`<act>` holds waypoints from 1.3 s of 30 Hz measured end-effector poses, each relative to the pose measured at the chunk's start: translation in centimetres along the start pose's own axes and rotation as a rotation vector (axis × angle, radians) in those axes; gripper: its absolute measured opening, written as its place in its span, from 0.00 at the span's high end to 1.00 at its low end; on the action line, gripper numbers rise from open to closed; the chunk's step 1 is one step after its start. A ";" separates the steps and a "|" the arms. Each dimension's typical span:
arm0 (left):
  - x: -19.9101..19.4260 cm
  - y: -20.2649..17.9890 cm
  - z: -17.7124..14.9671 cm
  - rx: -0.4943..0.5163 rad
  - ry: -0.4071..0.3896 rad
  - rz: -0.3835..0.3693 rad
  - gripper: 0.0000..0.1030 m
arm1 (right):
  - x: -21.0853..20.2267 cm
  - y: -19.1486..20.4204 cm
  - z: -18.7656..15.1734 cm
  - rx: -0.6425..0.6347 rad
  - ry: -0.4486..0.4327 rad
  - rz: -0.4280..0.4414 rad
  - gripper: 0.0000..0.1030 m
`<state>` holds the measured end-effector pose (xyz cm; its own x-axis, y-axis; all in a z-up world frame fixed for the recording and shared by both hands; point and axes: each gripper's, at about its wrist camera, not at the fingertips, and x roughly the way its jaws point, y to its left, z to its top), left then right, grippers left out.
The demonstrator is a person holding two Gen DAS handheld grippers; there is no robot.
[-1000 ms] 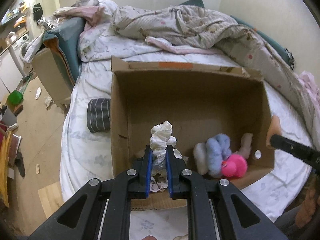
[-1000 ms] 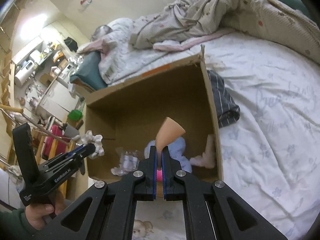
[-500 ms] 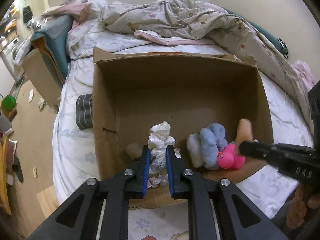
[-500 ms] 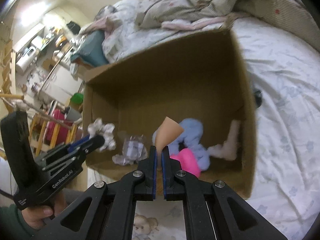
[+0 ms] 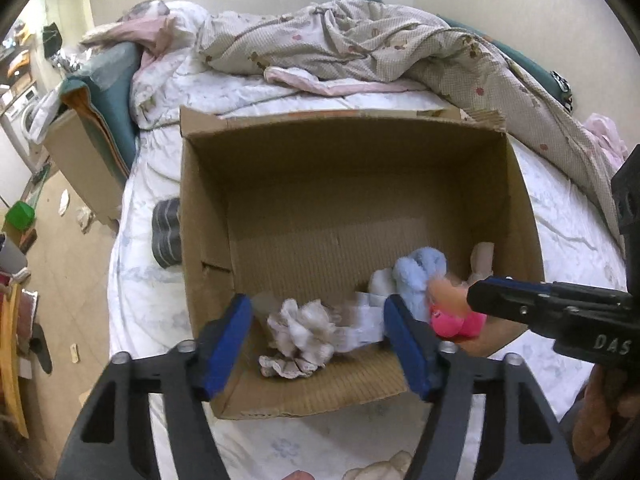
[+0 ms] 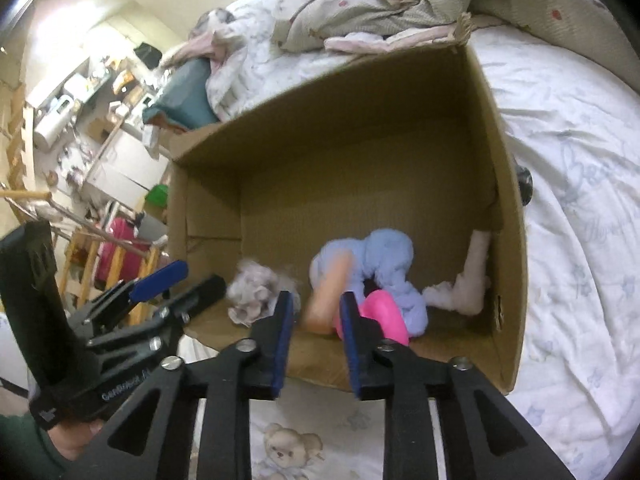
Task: Organize soft objects
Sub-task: 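Open both tools to release the items and withdraw them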
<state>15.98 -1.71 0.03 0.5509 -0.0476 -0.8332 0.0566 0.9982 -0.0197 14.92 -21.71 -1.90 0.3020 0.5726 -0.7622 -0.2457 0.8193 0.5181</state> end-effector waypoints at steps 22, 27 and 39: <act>-11.4 2.3 -0.4 -0.098 -0.235 0.105 0.03 | -10.9 2.7 -1.0 -0.042 -0.338 -0.154 0.00; -13.1 3.0 -1.9 -0.120 -0.234 0.122 0.03 | -12.6 3.7 -2.6 -0.068 -0.379 -0.192 0.00; -14.3 2.7 -5.4 -0.119 -0.256 0.101 0.01 | -14.0 4.9 -6.6 -0.121 -0.447 -0.280 0.00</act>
<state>3.72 1.90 8.92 0.7418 0.0600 -0.6679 -0.0994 0.9948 -0.0210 3.41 -25.96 8.77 0.7275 0.3112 -0.6114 -0.1955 0.9483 0.2501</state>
